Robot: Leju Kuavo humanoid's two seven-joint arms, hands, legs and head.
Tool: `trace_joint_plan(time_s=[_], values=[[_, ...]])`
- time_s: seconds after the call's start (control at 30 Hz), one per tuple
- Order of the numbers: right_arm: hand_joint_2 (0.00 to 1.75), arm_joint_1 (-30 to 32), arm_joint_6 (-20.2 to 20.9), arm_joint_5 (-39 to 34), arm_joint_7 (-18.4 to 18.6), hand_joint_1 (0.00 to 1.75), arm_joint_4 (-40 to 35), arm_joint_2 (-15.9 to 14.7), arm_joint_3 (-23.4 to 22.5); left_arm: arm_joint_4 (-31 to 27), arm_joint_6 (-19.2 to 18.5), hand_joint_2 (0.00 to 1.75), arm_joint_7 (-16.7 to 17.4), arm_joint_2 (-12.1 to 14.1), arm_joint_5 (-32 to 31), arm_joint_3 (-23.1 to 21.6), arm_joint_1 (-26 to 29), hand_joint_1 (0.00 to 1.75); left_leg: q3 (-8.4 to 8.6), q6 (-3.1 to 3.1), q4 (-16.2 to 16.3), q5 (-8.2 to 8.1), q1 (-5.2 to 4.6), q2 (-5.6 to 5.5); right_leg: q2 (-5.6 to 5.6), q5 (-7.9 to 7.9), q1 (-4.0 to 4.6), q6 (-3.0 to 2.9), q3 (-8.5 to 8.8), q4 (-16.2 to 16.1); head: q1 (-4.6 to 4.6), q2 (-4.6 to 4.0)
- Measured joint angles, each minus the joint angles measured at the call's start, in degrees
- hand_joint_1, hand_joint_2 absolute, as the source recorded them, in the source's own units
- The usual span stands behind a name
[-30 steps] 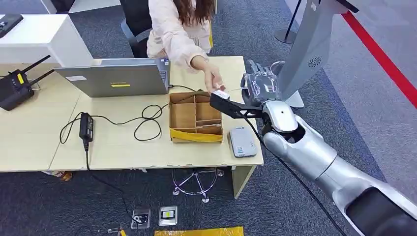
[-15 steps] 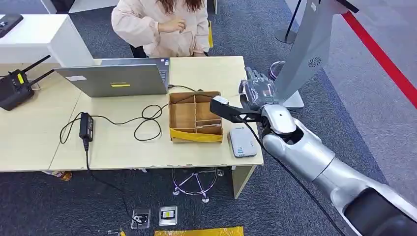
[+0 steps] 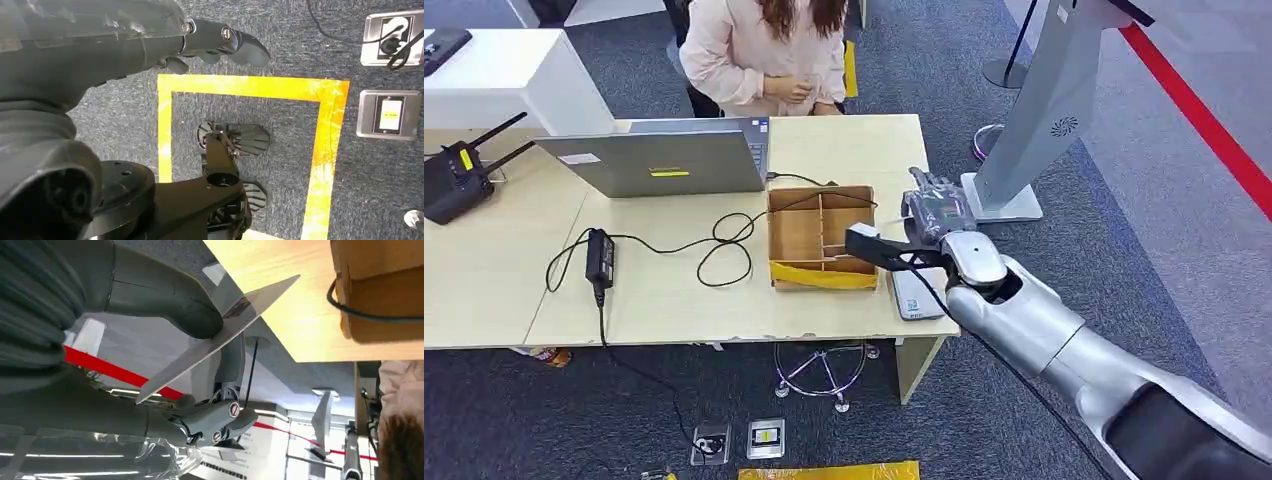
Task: Pass the card to the sensor for recognition and then transmit it.
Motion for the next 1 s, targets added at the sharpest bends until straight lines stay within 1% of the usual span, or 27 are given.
trace_joint_plan(time_s=[0.33, 0.63, 0.77, 0.87, 1.0], values=[[1.75, 0.01, 1.11, -0.83, -0.37, 1.75, 2.90, 0.55, 1.24, 0.00, 0.04, 0.00, -0.37, 0.00, 0.35, 0.52, 0.71, 0.00, 0.01, 0.00, 0.00, 0.00, 0.00, 0.00, 0.01, 0.00, 0.00, 0.00, -0.01, 0.00, 0.00, 0.00], [1.75, 0.19, 0.76, -2.82, -0.17, 1.75, 3.56, -0.37, 1.20, 0.07, -0.02, 0.00, -0.72, 0.04, 0.44, 0.57, 1.07, 0.00, 0.06, 0.00, 0.02, 0.00, 0.00, 0.00, 0.04, 0.00, 0.00, 0.00, -0.02, -0.01, -0.02, 0.00], [1.75, 1.98, -0.24, -5.51, 0.94, 1.75, 1.79, -2.78, 0.81, 0.09, -0.13, 0.00, -0.74, 0.09, 0.24, 0.61, 1.31, 0.00, 0.07, 0.00, 0.02, 0.00, -0.01, -0.03, -0.04, 0.00, 0.00, 0.00, 0.02, -0.01, 0.00, 0.00], [1.75, 3.76, -0.26, -6.71, 1.57, 1.75, -1.88, -5.38, 0.63, 0.13, -0.31, 0.00, -0.79, 0.11, 0.22, 0.98, 1.55, 0.00, 0.05, 0.00, 0.02, -0.01, -0.01, 0.04, 0.00, 0.00, -0.01, 0.00, 0.00, -0.01, -0.02, 0.00], [1.75, 5.84, -0.37, -8.37, 1.75, 1.75, -6.24, -7.72, 0.63, 0.15, -0.48, 0.00, -1.51, 0.37, -0.02, 1.16, 1.64, 0.00, 0.07, 0.00, 0.01, -0.01, -0.01, 0.07, 0.02, 0.00, -0.01, 0.00, -0.01, -0.02, 0.00, 0.00]])
